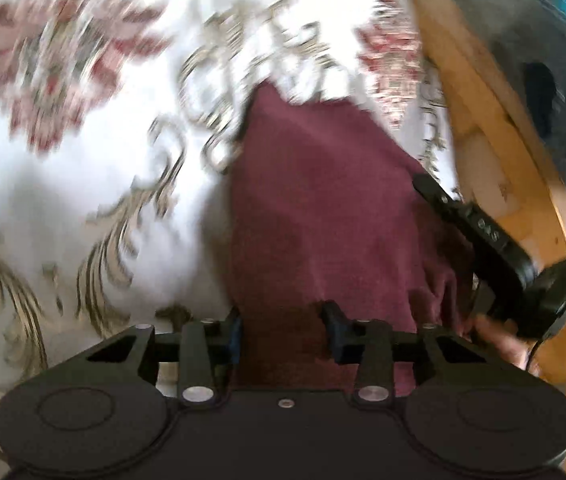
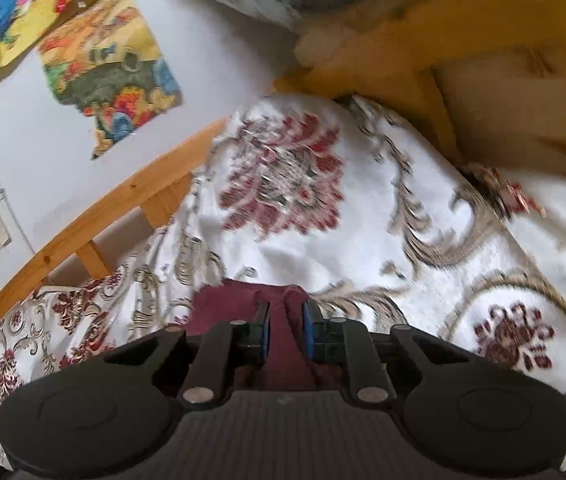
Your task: Fold small clothes
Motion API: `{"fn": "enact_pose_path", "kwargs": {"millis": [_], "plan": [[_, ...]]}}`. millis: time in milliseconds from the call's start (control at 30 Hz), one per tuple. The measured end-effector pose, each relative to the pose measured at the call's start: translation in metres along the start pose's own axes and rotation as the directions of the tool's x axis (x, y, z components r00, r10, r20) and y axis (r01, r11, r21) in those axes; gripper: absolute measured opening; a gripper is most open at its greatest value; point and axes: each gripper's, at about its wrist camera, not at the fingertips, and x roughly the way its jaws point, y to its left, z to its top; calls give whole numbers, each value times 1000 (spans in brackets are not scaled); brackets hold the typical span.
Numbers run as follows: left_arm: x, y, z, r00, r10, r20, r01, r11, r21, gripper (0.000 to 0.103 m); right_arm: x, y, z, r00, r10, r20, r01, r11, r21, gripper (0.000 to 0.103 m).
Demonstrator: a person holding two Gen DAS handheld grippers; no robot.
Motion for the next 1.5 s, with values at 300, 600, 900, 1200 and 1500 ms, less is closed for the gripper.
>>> {"fn": "enact_pose_path", "kwargs": {"millis": [300, 600, 900, 1200, 1500], "plan": [[-52, -19, 15, 973, 61, 224, -120, 959, 256, 38, -15, 73, 32, 986, 110, 124, -84, 978, -193, 15], [-42, 25, 67, 951, 175, 255, -197, 978, 63, 37, 79, 137, 56, 999, 48, -11, -48, 908, -417, 13], [-16, 55, 66, 958, 201, 206, -205, 979, 0, 41, 129, 129, 30, 987, -151, -54, 101, 851, -516, 14], [-9, 48, 64, 948, 238, 213, -254, 966, 53, 45, 131, 122, 15, 971, -237, -19, 195, 840, -507, 27], [-27, 36, 52, 928, 256, 271, -290, 953, 93, 77, 81, 130, 11, 978, -207, 28, 192, 842, -504, 75]]}}
